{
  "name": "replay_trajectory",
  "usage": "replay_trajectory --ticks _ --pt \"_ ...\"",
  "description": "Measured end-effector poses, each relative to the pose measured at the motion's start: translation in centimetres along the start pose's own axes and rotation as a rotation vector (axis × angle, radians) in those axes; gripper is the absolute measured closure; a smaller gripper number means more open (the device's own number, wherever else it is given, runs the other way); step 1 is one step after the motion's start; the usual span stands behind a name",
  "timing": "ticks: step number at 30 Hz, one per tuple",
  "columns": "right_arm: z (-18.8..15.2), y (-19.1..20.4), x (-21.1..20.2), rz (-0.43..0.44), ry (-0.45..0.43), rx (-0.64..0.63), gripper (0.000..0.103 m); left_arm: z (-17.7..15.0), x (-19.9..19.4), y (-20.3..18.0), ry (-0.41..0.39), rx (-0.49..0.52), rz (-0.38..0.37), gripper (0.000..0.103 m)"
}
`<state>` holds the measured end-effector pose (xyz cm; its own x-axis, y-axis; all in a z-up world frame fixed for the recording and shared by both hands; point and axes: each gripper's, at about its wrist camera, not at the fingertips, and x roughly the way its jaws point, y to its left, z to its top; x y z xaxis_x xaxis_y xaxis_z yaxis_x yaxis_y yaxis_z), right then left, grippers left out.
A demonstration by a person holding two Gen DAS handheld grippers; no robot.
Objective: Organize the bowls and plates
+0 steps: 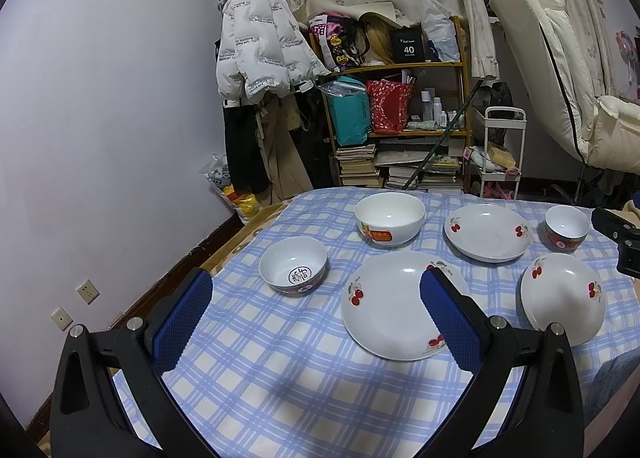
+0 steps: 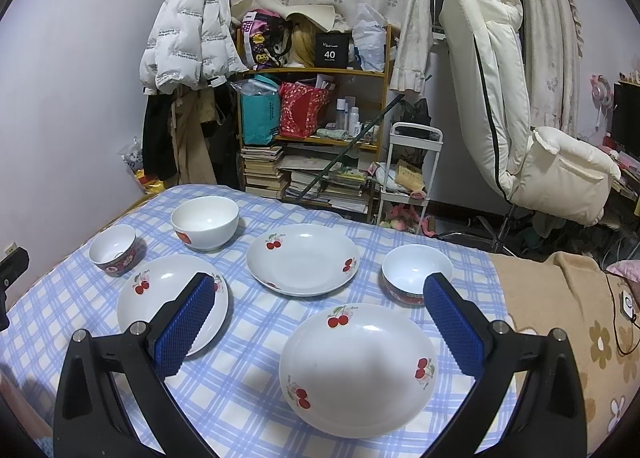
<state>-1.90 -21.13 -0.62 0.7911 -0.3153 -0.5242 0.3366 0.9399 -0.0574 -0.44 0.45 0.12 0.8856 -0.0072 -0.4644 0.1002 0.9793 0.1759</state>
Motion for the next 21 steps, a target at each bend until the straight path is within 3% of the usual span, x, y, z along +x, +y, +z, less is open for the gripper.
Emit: replay_trajectory --ticks 10,21 --pt "0.0 -0.1 -0.3 0.044 -0.028 0.016 0.0 0.3 2.0 0.3 0.075 -0.015 -0.018 0.001" --pt "3.6 0.5 1.1 0.078 -0.046 -0.011 0.0 5.0 5.0 1.4 0.11 -0.019 0.0 0.001"
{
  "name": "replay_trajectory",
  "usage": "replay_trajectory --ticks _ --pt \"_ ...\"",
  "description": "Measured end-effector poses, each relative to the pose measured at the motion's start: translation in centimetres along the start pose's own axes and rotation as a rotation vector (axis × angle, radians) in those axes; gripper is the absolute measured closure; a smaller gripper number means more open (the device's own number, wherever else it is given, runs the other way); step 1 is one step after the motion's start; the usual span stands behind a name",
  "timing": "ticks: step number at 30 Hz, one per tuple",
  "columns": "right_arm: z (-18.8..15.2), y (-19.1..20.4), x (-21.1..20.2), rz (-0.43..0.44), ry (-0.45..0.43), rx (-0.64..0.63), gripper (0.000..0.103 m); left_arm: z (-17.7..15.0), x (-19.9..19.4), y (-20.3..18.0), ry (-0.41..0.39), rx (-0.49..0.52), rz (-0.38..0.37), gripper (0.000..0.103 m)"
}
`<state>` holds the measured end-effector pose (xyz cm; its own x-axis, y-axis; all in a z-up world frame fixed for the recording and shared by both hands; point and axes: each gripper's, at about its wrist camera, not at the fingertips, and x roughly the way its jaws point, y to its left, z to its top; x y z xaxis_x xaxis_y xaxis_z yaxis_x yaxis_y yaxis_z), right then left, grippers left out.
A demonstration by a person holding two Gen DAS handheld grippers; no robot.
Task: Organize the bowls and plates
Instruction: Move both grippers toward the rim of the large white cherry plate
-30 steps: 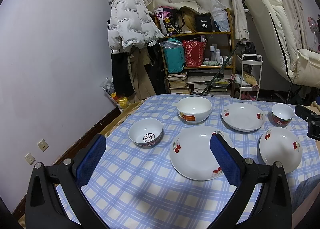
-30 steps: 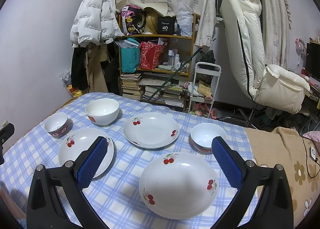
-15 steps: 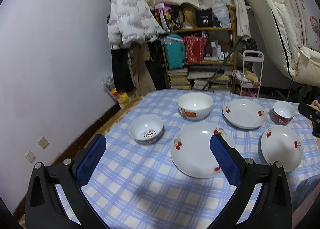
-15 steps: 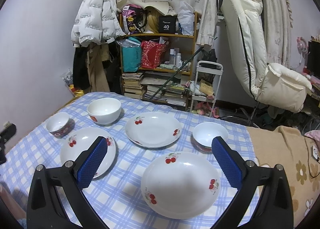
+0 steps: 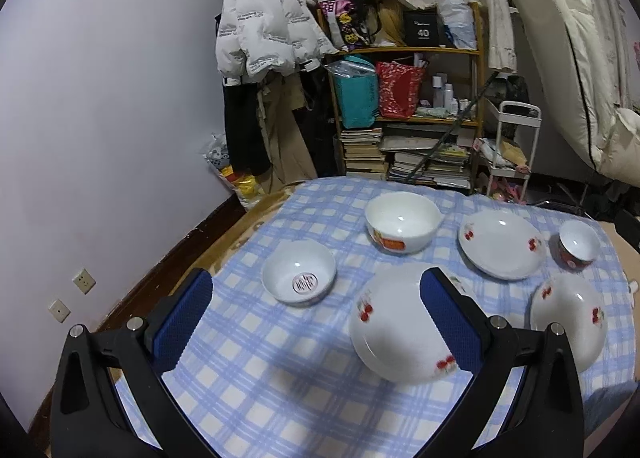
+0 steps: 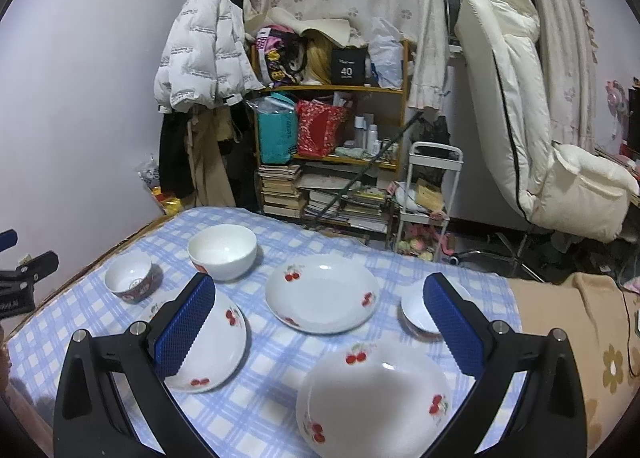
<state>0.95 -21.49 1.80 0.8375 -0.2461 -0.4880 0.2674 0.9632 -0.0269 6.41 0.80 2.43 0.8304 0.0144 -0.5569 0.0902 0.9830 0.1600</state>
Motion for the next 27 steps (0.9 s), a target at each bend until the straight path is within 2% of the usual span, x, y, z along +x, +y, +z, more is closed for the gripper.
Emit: replay_trajectory --ticks 6,9,12,16,21,27 --pt "2.5 1.6 1.7 0.015 -0.026 -0.041 0.0 2.8 2.1 0.3 0.029 0.019 0.007 0.001" --pt "3.6 2.9 2.9 0.023 -0.033 -0.058 0.0 3.1 3.4 0.0 0.034 0.02 0.027 0.001" --pt "4.3 4.3 4.2 -0.008 -0.045 -0.077 0.0 3.1 5.3 -0.5 0.054 0.015 0.028 0.001" --pt "4.4 5.6 6.0 -0.025 -0.041 -0.11 0.0 2.5 7.5 -1.0 0.093 0.015 0.014 0.001" --pt "3.3 7.0 8.9 -0.013 0.007 -0.141 0.0 1.0 10.1 -1.4 0.15 0.011 -0.008 0.001" --pt "1.8 7.1 12.0 0.044 0.084 -0.097 0.0 -1.0 12.8 -1.5 0.233 -0.008 -0.026 0.001"
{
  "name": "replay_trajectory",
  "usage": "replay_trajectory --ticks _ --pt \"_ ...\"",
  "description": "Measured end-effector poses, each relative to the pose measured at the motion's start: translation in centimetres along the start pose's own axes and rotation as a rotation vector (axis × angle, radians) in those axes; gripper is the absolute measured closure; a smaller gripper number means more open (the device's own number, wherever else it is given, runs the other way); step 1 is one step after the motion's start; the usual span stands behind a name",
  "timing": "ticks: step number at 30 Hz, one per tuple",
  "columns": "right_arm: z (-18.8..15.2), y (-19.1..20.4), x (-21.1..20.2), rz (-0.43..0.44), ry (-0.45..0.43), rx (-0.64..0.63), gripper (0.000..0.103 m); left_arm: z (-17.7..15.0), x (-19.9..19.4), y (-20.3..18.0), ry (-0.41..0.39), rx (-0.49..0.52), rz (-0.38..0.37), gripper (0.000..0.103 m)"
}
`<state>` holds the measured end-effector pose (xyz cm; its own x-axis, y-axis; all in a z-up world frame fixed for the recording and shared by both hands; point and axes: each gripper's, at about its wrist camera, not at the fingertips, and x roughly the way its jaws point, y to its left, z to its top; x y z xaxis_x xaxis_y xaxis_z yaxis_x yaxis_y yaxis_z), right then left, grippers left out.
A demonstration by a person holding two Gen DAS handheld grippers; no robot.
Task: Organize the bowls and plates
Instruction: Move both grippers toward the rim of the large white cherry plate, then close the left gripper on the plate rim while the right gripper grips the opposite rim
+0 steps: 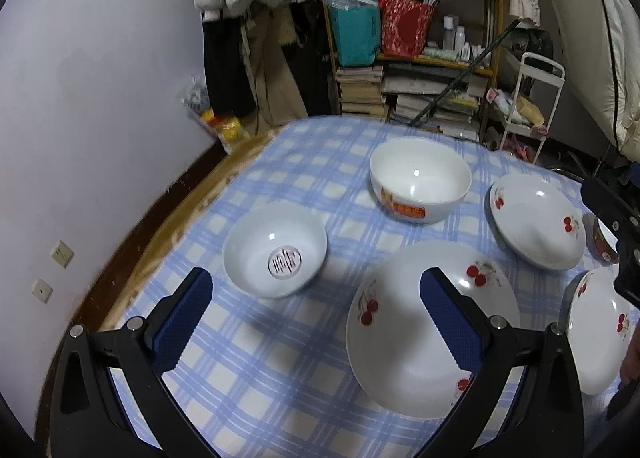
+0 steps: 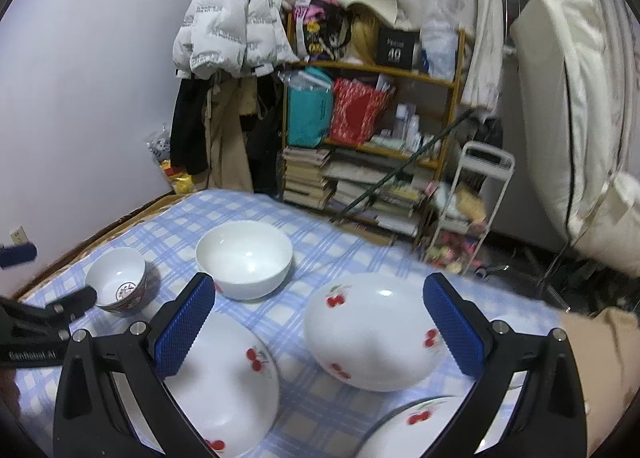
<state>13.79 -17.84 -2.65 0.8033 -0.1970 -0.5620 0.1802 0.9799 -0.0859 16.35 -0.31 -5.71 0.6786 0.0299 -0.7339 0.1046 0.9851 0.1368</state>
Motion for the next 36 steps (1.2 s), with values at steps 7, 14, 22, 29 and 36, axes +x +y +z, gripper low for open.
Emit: replay_trajectory --ticks 7,14,22,29,36 --pt "-1.6 0.7 3.3 0.027 0.077 -0.04 0.001 -1.2 3.1 0.2 0.093 -0.029 -0.013 0.001" --pt "-3.8 1.2 6.9 0.105 0.199 -0.058 0.017 -2.1 5.9 0.1 0.166 -0.029 -0.035 0.001" --pt "-5.5 1.6 9.6 0.226 0.329 -0.019 0.059 -3.4 7.7 -2.1 0.227 0.091 -0.006 0.001" --pt "-6.7 1.9 11.1 0.249 0.395 -0.031 0.062 -3.9 9.1 -2.4 0.272 0.09 -0.028 0.006" --pt "-7.9 2.2 12.1 0.272 0.452 -0.026 0.078 -4.3 10.4 -1.2 0.349 -0.019 -0.154 0.051"
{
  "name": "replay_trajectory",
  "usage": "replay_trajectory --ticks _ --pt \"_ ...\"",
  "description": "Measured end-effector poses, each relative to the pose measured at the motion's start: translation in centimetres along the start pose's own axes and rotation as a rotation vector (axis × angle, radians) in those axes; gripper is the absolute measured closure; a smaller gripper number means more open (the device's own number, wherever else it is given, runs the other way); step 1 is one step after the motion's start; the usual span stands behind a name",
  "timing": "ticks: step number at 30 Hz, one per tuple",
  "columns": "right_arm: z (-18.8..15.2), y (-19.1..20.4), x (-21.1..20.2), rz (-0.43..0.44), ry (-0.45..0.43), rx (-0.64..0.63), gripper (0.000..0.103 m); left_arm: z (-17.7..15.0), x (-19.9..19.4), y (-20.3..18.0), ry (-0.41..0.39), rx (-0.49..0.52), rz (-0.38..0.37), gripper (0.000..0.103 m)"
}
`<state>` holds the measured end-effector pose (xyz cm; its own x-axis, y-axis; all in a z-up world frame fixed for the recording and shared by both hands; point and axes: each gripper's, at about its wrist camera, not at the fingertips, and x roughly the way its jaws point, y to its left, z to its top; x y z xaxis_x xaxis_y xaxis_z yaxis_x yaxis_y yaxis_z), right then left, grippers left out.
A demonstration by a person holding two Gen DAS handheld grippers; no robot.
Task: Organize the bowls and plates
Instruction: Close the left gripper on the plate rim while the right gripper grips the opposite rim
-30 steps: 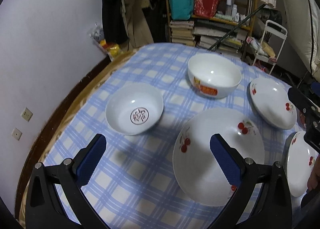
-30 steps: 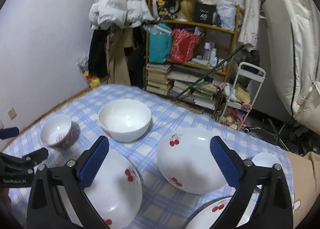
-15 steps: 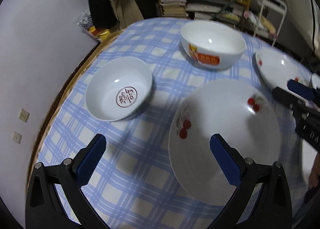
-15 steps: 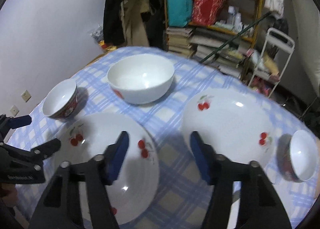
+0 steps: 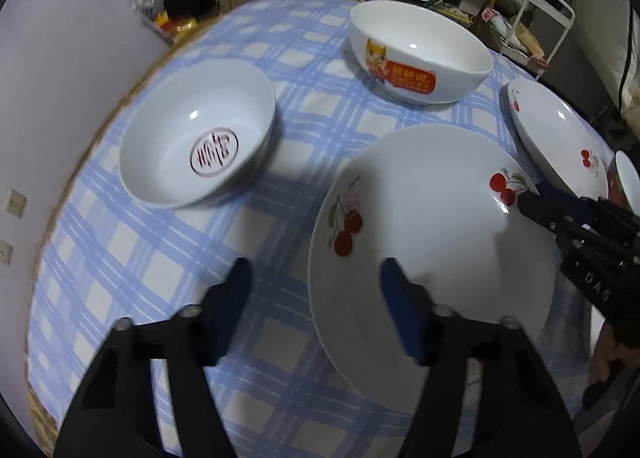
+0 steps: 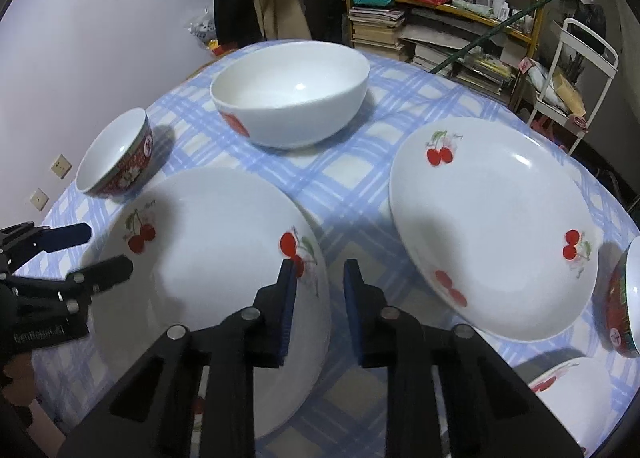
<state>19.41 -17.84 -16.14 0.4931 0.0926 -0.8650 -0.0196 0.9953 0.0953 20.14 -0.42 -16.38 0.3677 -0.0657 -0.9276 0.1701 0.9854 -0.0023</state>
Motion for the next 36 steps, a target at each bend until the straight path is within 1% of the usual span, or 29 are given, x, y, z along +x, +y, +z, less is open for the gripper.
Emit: replay_trajectory --ticks 1,2,3,4,6,7,9,10,13,16,19,20,22,24,31,35,36 --pt "-0.1 0.2 0.0 -0.005 0.001 -0.009 0.081 0.0 0.2 0.1 0.01 -0.013 -0.014 0.055" --pt "-0.1 0.3 0.1 -0.004 0.003 -0.016 0.084 0.0 0.5 0.2 0.019 -0.026 -0.027 0.062" --pt "-0.2 0.3 0.2 -0.001 0.005 -0.018 0.086 0.0 0.7 0.4 0.024 -0.037 -0.04 0.068" --pt "-0.2 0.3 0.2 0.002 0.008 -0.018 0.087 0.0 0.9 0.5 0.025 -0.041 -0.046 0.07" --pt "-0.5 0.1 0.6 0.005 0.024 -0.007 0.088 0.1 1.2 0.5 0.022 -0.033 -0.033 0.072" --pt "-0.6 -0.1 0.6 0.019 0.027 0.019 0.088 0.2 1.3 0.5 0.022 -0.029 -0.035 0.073" --pt "-0.7 -0.5 0.7 0.042 0.039 0.05 0.088 0.4 1.4 0.6 0.031 -0.034 -0.069 0.084" --pt "-0.7 -0.6 0.7 0.049 0.042 0.057 0.088 0.4 1.5 0.5 0.049 -0.026 -0.089 0.085" --pt "-0.8 -0.8 0.9 0.053 0.043 0.063 0.088 0.3 1.7 0.2 0.055 0.001 -0.074 0.083" --pt "-0.7 -0.4 1.0 0.035 0.043 0.05 0.088 0.4 1.7 0.3 0.06 -0.013 -0.085 0.083" --pt "-0.7 -0.6 1.0 0.04 0.044 0.057 0.088 0.5 1.9 0.5 0.061 -0.014 -0.099 0.083" --pt "-0.7 -0.7 1.0 0.044 0.046 0.059 0.088 0.5 1.9 0.5 0.063 -0.003 -0.1 0.081" --pt "-0.7 -0.6 1.0 0.044 0.052 0.054 0.088 0.6 2.3 0.2 0.082 0.049 -0.1 0.076" --pt "-0.5 -0.6 1.0 0.046 0.062 0.037 0.088 0.5 2.3 0.0 0.07 0.064 -0.089 0.075" --pt "-0.6 -0.6 1.0 0.051 0.062 0.034 0.088 0.2 1.9 0.5 0.068 0.038 -0.116 0.079" --pt "-0.7 -0.7 0.5 0.066 0.069 0.069 0.089 -0.1 1.1 1.1 0.073 -0.001 -0.143 0.081" --pt "-0.9 -0.6 0.2 0.064 0.071 0.07 0.089 -0.3 0.7 1.1 0.068 0.008 -0.145 0.08"
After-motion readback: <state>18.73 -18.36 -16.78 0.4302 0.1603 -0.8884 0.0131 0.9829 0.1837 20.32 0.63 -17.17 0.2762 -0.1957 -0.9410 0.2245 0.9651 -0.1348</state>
